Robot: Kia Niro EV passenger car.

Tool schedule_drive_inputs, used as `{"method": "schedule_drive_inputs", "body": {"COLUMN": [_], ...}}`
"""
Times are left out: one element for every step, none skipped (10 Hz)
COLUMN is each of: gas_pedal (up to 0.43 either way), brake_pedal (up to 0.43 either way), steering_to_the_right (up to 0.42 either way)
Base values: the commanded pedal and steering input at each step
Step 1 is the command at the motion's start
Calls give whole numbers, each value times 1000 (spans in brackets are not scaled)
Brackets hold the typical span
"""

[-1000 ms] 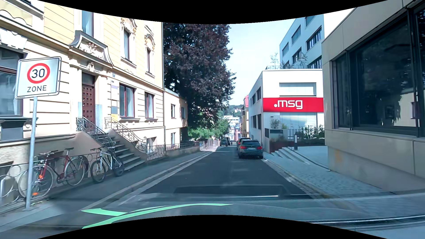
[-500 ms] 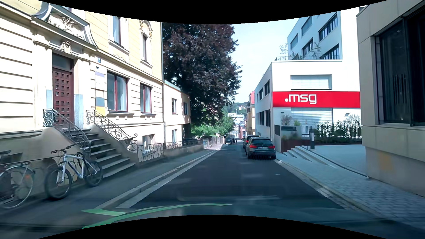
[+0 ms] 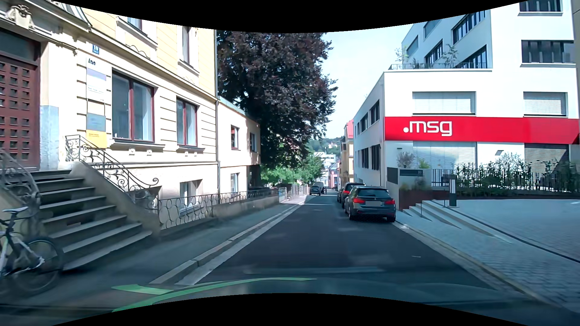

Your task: Follow the waypoints while adhering to traffic rules and regulations

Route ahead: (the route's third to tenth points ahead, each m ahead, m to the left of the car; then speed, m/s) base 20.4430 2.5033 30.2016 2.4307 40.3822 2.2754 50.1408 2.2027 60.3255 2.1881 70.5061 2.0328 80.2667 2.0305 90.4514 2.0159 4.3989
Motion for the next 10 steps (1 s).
{"method": "schedule_drive_inputs", "body": {"gas_pedal": [0,0,20,20,20,20,20,8,8,0], "brake_pedal": [0,0,0,0,0,0,0,0,0,0], "steering_to_the_right": [27,31,35,38,38,38,37,37,37,37]}}
